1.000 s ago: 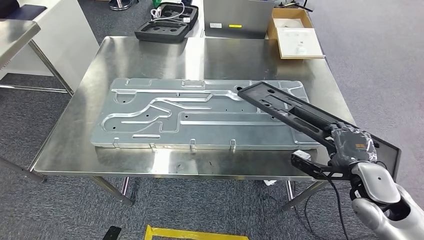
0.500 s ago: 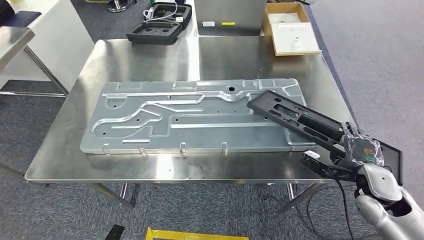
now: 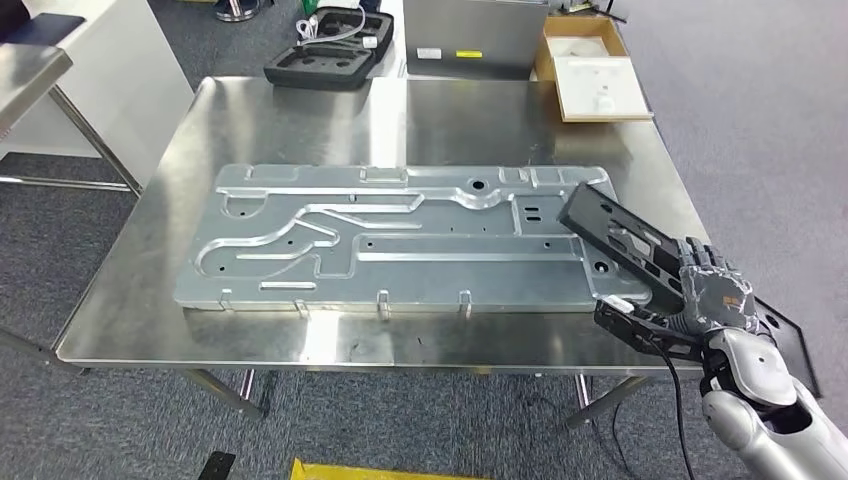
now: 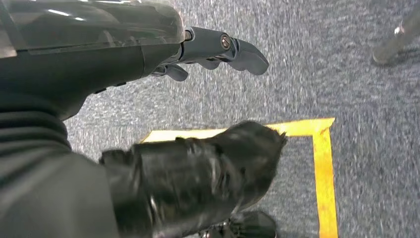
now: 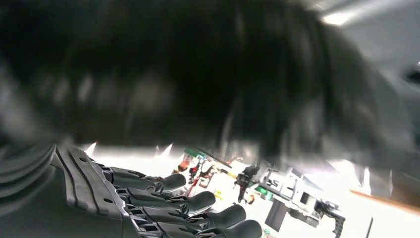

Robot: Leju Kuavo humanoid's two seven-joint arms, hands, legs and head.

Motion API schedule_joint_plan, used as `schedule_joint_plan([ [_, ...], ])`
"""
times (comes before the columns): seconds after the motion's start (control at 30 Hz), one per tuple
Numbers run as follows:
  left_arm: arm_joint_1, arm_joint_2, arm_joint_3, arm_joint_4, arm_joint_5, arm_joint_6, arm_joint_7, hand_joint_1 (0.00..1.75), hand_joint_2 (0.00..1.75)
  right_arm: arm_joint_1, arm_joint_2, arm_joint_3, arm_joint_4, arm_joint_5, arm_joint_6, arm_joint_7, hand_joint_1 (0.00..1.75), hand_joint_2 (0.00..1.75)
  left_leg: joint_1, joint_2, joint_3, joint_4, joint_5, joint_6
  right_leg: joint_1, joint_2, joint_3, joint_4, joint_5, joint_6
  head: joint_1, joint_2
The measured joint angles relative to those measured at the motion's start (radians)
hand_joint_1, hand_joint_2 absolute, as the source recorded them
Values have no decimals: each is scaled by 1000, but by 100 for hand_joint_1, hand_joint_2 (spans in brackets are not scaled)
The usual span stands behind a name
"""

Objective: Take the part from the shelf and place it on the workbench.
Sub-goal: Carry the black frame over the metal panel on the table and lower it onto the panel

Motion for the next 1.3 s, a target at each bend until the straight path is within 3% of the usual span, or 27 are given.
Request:
schedule_joint_plan([
  [0.07, 1, 0, 0, 0, 5, 16, 8, 0, 0, -3, 7, 1, -5, -20, -15, -17, 0, 0, -1, 0, 0, 1, 0, 2, 0, 0, -53, 109, -46, 4, 0, 0],
  [0.13, 3, -1, 0, 0, 15, 35, 18, 0, 0, -9, 22, 5, -19, -45, -32, -36, 0, 0, -1, 0, 0, 4, -2, 2, -1, 0, -87, 170, -52, 6, 0, 0],
  [0.17, 4, -2, 0, 0, 21, 44, 22, 0, 0, -15, 30, 9, -30, -55, -39, -45, 0, 0, -1, 0, 0, 7, -4, 2, -2, -1, -80, 149, -29, 7, 0, 0],
  [0.23, 5, -2, 0, 0, 27, 54, 25, 0, 0, -34, 44, 18, -52, -66, -48, -53, 0, 0, -1, -1, 0, 17, -12, -2, -4, -1, -20, 24, 37, 6, -1, 0],
  [0.3, 4, -3, 0, 0, 29, 56, 26, 0, 0, -49, 53, 25, -70, -70, -51, -54, 0, 0, -3, -4, -6, 30, -19, -10, -2, -1, 26, -71, 66, -2, -1, 0],
  [0.4, 7, -3, 0, 0, 30, 57, 27, 0, 0, -55, 64, 34, -88, -72, -53, -54, 0, 0, -6, -7, -12, 33, -19, -22, 0, -1, 30, -85, 66, -20, -2, 0],
  [0.47, 8, -5, 0, 0, 30, 59, 28, 0, 0, -59, 69, 39, -98, -79, -58, -59, 0, 0, -4, -5, -24, 59, -41, -33, -3, -2, 29, -89, 71, -31, -3, 0],
  [0.57, 9, -7, 0, 0, 30, 80, 28, 0, 0, -68, 80, 48, -119, -118, -79, -87, 0, 0, 2, -1, -97, 224, -134, -48, -3, -5, 26, -91, 75, -42, -7, 0],
  [0.63, 11, -7, 0, 0, 32, 97, 28, 0, 0, -78, 91, 65, -137, -141, -91, -103, 0, 0, 3, -1, -134, 310, -160, -52, -1, -5, 23, -91, 77, -44, -7, 0],
  [0.67, 13, -7, 0, 0, 33, 102, 28, 0, 0, -84, 98, 77, -150, -146, -93, -105, 0, 0, 3, -1, -127, 300, -145, -52, -1, -5, 23, -90, 77, -44, -7, 0],
  [0.7, 14, -8, 0, 0, 35, 106, 28, 0, 0, -91, 105, 90, -163, -147, -94, -107, 0, 0, 3, -1, -102, 254, -115, -49, -1, -5, 23, -90, 77, -44, -7, 0],
  [0.77, 13, -9, 0, 0, 40, 111, 26, 0, 0, -104, 117, 111, -191, -143, -95, -106, 0, 0, 2, -1, -28, 111, -57, -41, 1, -5, 24, -89, 79, -41, -7, 0],
  [0.83, 13, -9, 0, 0, 45, 115, 25, 0, 0, -115, 125, 126, -212, -137, -99, -105, 0, 0, -2, -1, 10, 33, -36, -33, 4, -5, 23, -90, 83, -32, -6, 0],
  [0.93, 17, -10, 0, 0, 51, 121, 23, 0, 0, -121, 135, 142, -238, -136, -115, -106, 0, 0, -1, -1, 10, 22, -24, -20, 3, -5, 20, -93, 88, -16, -6, 0],
  [0.97, 19, -10, 0, 0, 53, 124, 21, 0, 0, -122, 137, 145, -247, -140, -125, -108, 0, 0, 1, -1, 10, 16, -18, -13, 4, -4, 14, -80, 75, -12, -5, 0],
  [1.03, 19, -11, 0, 0, 56, 128, 16, 0, 0, -127, 141, 151, -266, -154, -149, -114, 0, 0, 4, 1, 6, 8, -7, -3, 3, -2, -20, 3, 15, -7, -2, 0],
  [1.1, 20, -12, 0, 0, 61, 130, 13, 0, 0, -130, 146, 156, -284, -175, -172, -117, 0, 0, 2, 2, -4, 10, -2, 2, 3, -2, -69, 133, -54, -5, -1, 0],
  [1.13, 21, -12, 0, 0, 64, 131, 11, 0, 0, -130, 148, 159, -293, -187, -180, -116, 0, 0, 2, 2, -9, 13, 0, 2, 3, -2, -82, 175, -67, -5, -2, 0],
  [1.17, 23, -12, 0, 0, 67, 133, 9, 0, 0, -130, 150, 161, -305, -201, -188, -114, 0, 0, 1, 2, -13, 16, 1, 2, 3, -2, -77, 179, -61, -5, -2, 0],
  [1.2, 24, -12, 0, 0, 69, 134, 8, 0, 0, -130, 152, 162, -317, -217, -196, -111, 0, 0, 1, 2, -17, 21, 1, 1, 3, -2, -52, 143, -38, -6, -2, 0],
  [1.23, 26, -12, 1, 0, 71, 135, 6, 0, 0, -130, 153, 163, -331, -237, -207, -108, 0, 0, 1, 2, -21, 27, 1, 0, 3, -2, -12, 76, -7, -7, -2, 0],
  [1.3, 28, -12, 1, 0, 78, 139, 0, 0, 0, -129, 154, 163, -359, -289, -241, -99, 0, 0, -1, 1, -29, 39, 0, -5, 5, -3, 52, -46, 26, -13, -2, 0],
])
